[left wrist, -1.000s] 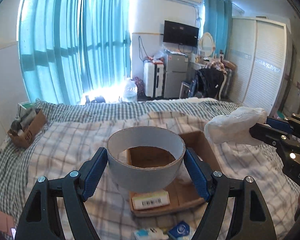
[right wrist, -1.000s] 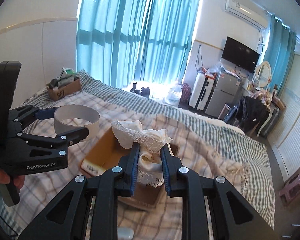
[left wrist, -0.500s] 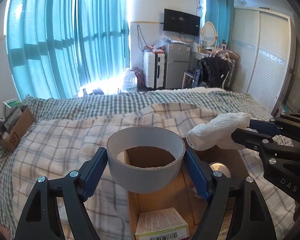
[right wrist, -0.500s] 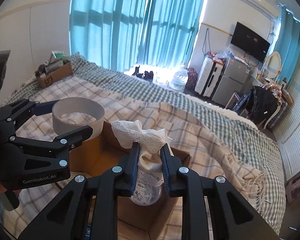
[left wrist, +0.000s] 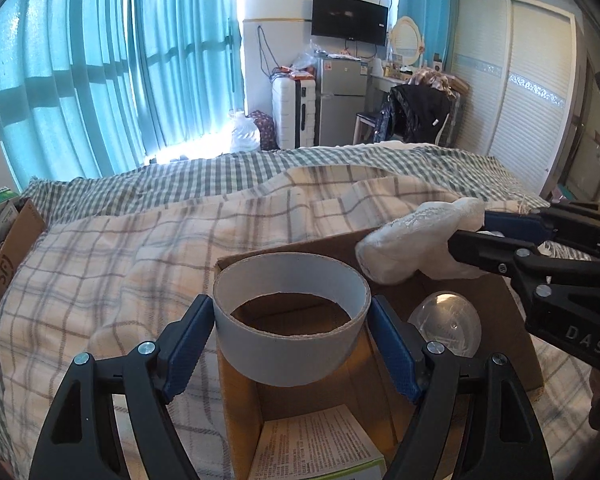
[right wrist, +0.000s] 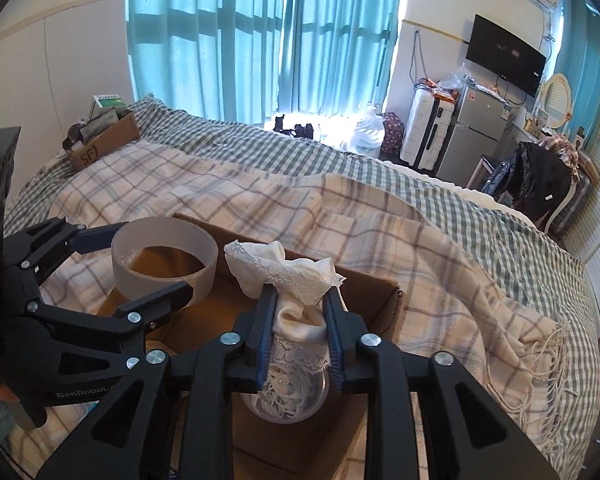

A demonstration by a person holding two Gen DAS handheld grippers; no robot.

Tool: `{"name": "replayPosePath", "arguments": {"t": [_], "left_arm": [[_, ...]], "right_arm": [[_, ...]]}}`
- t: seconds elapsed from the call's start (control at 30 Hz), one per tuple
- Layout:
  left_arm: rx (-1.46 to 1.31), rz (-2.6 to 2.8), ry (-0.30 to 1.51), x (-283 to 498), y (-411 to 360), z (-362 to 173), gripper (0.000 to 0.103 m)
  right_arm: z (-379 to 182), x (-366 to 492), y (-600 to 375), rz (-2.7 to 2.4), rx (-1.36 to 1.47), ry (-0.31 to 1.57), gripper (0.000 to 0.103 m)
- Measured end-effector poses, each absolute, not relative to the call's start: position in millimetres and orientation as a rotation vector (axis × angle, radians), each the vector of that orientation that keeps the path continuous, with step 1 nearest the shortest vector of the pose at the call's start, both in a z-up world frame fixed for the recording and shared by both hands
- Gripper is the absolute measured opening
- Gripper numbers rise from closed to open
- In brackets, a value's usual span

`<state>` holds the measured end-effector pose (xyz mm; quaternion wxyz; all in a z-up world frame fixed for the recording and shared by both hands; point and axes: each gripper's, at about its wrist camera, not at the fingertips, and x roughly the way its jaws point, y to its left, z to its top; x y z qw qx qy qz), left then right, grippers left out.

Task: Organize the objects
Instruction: 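Place the tape roll and lace cloth into the cardboard box and release, then grasp the earbud case with the right tool while the left tool grasps the tissue pack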

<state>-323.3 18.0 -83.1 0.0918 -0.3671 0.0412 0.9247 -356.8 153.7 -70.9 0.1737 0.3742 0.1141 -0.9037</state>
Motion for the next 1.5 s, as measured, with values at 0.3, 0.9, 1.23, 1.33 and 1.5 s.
{"name": "replayPosePath", "arguments": {"t": [0.3,0.9,1.23,1.33,1.5], "left_arm": [[-1.066,2.787,0.078,-291.8,7.4,-50.7,0.094],[-0.976,2.873,0.107,-179.6,-9.9,-0.3,0.103],[-1.12,2.956,-0.001,-147.5,-17.8,-64.4,0.103],[-1.177,2.958,0.002,-145.2,-15.8,-88.2,0.103],[-1.284,2.897,0.012,-140.6,-13.6,-127.4,0.103]], "right_arm": [[-28.5,-320.4,165.4,-2.647,0.971,0.272,0.066],[55.0,-184.2,190.8,-2.754,0.789,0.317,0.081],[-31.1,-164.2,184.1,-2.69,0.939,0.339,0.081],[-69.2,-170.8,182.2,-2.638,1.026,0.311,0.081],[-131.7,-187.4,179.7,-2.56,1.238,0.342,0.081]]}}
